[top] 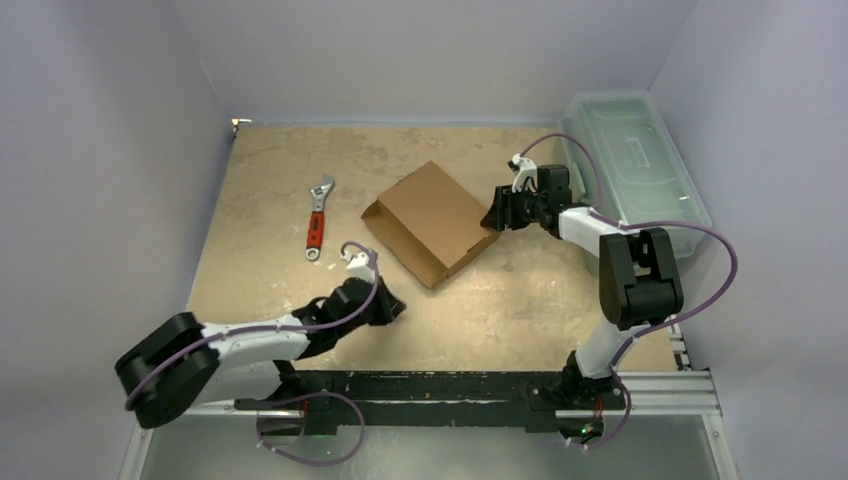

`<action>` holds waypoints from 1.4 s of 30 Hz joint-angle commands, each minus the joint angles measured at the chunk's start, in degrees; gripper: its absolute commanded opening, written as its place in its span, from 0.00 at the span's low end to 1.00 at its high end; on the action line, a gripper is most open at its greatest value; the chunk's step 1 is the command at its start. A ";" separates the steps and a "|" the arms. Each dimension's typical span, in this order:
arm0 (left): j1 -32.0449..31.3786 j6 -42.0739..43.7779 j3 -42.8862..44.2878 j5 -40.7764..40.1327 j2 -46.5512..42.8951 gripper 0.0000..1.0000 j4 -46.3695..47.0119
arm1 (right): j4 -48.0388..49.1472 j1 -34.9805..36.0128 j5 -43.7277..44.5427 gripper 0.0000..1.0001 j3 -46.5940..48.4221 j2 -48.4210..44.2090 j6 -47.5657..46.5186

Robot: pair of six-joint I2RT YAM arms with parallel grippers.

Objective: Fold the paper box

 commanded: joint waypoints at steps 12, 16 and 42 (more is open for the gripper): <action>0.09 -27.36 10.30 3.32 27.17 0.00 2.74 | -4.77 0.48 2.29 0.52 0.59 0.55 -1.92; 0.82 -26.83 15.44 0.36 31.54 0.00 1.93 | -4.86 0.57 1.92 0.52 0.68 0.95 -1.82; 3.49 12.42 24.52 -4.17 16.64 0.07 -23.93 | -6.27 0.53 4.31 0.53 1.47 2.40 -3.51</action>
